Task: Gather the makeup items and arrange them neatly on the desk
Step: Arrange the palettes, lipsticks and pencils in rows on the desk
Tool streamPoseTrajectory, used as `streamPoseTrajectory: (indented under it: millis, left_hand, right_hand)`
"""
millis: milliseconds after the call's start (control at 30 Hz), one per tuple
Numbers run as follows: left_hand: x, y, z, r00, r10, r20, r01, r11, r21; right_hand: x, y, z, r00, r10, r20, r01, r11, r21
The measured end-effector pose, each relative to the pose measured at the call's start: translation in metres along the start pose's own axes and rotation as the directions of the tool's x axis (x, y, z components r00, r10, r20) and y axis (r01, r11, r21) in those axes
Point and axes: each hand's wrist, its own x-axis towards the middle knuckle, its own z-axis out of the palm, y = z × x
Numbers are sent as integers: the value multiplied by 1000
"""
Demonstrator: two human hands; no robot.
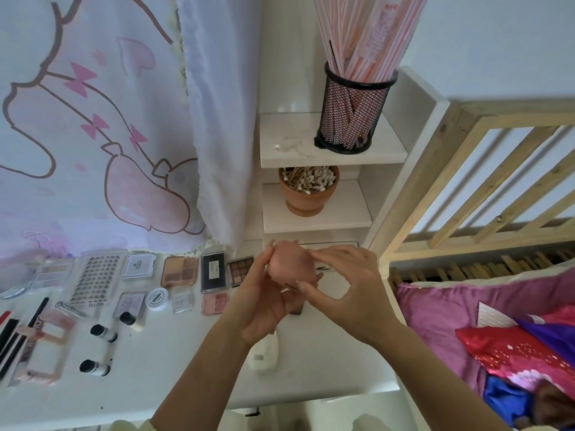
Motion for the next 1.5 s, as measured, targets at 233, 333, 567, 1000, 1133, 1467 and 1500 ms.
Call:
streamPoseTrajectory:
  millis: [233,333,567,1000,1133,1467,1500]
  left_hand:
    - [0,-2,0,1000,30,-3,-29,994,104]
    - [-3,-3,2,999,36,-23,-33,990,135]
    - [0,-4,2,993,56,-100,-23,950,311]
    - [-2,-2,9,964,256,-68,-177,813,555]
    - [0,-4,10,978,198,67,-206,862,464]
    - [0,5,12,986,81,-147,-57,985,163]
    - [0,5,12,985,72,-154,-47,987,157]
  right_hand:
    - [2,-2,5,989,-119,93,126,989,-81]
    - [2,-5,5,984,-136,115,147,985,-88]
    - [1,-4,-1,953,19,304,-36,998,51]
    - [12,0,-20,569,547,614,-693,-83,716]
    - [10,-7,-18,492,459,740,-710,-281,646]
    - [18,-4,-35,958,238,160,-269,940,210]
    - [18,-4,-34,974,130,184,-161,974,162]
